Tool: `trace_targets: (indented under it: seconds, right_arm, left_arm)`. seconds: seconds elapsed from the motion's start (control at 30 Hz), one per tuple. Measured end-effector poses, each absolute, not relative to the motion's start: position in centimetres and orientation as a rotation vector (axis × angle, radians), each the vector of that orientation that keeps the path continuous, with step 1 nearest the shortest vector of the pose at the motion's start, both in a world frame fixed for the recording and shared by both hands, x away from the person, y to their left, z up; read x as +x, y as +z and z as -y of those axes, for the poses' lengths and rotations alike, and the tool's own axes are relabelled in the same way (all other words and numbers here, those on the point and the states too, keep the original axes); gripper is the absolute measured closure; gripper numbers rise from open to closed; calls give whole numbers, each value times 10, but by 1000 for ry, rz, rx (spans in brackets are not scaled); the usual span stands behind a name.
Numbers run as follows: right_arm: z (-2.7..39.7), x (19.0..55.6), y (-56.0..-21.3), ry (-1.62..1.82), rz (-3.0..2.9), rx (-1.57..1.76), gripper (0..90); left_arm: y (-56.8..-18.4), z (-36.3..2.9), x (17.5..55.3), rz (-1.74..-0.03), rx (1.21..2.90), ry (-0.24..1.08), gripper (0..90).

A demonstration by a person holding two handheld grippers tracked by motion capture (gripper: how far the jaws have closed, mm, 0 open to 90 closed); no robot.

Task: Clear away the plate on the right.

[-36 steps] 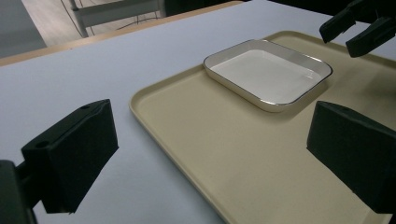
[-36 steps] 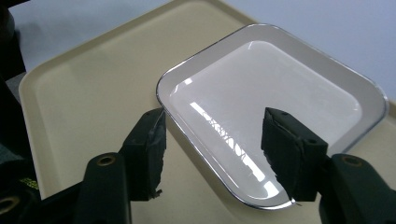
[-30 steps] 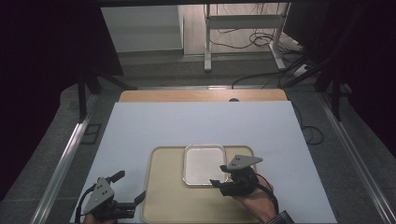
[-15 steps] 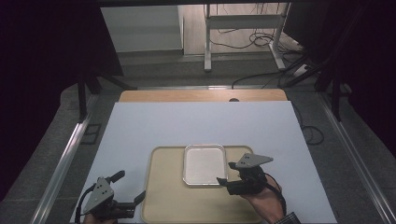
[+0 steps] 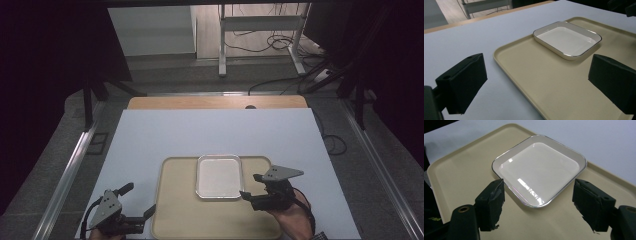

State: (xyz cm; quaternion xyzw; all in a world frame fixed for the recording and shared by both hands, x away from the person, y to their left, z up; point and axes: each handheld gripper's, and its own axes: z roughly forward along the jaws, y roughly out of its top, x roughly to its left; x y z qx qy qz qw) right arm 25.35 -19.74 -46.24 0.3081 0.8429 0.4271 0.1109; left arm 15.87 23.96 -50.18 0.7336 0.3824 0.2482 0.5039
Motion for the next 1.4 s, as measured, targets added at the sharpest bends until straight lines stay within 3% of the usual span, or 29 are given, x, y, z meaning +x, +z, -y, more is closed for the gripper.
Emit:
trace_targets:
  seconds: [0.63,1.4]
  right_arm:
    - [230,238,-455,1265,-2366,923,116]
    - [268,212,-454,1200,-2282,969,17]
  left_arm:
    - [-502,-240,159,-924,1773,599,15]
    - [-502,-240,159,-932,1766,592,16]
